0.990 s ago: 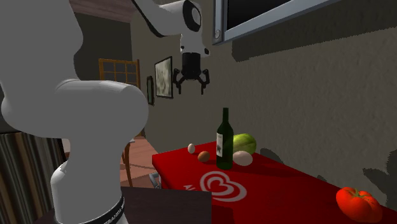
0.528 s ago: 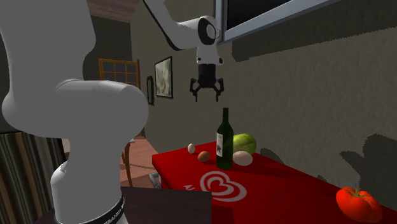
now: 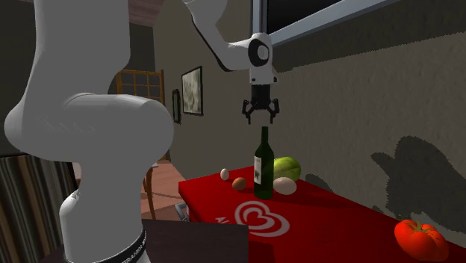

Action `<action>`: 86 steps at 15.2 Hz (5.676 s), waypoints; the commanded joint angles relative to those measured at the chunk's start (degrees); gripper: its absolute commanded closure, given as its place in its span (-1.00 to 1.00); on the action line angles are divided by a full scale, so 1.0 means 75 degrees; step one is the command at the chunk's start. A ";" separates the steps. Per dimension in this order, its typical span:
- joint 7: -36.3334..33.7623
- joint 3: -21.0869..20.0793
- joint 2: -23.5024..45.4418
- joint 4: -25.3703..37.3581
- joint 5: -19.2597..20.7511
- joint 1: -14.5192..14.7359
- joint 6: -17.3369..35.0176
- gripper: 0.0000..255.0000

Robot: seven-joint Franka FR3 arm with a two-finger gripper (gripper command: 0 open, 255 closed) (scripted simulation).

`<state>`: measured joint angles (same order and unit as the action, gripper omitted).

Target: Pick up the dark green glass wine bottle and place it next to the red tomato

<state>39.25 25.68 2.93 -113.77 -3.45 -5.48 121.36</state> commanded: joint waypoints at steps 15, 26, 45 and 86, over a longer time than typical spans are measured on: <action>0.0610 0.0001 0.1106 0.0280 -0.0714 -0.0226 0.0836 -1.00; 0.0608 0.0001 0.1107 0.0284 -0.0714 -0.0226 0.0833 1.00; 0.0295 0.0081 0.0535 0.1481 -0.0311 -0.0166 -0.0862 1.00; 0.5112 0.1500 0.2912 0.5245 -0.2224 -0.3920 -0.3115 1.00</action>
<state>77.34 36.96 24.74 -73.76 -20.06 -34.90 97.27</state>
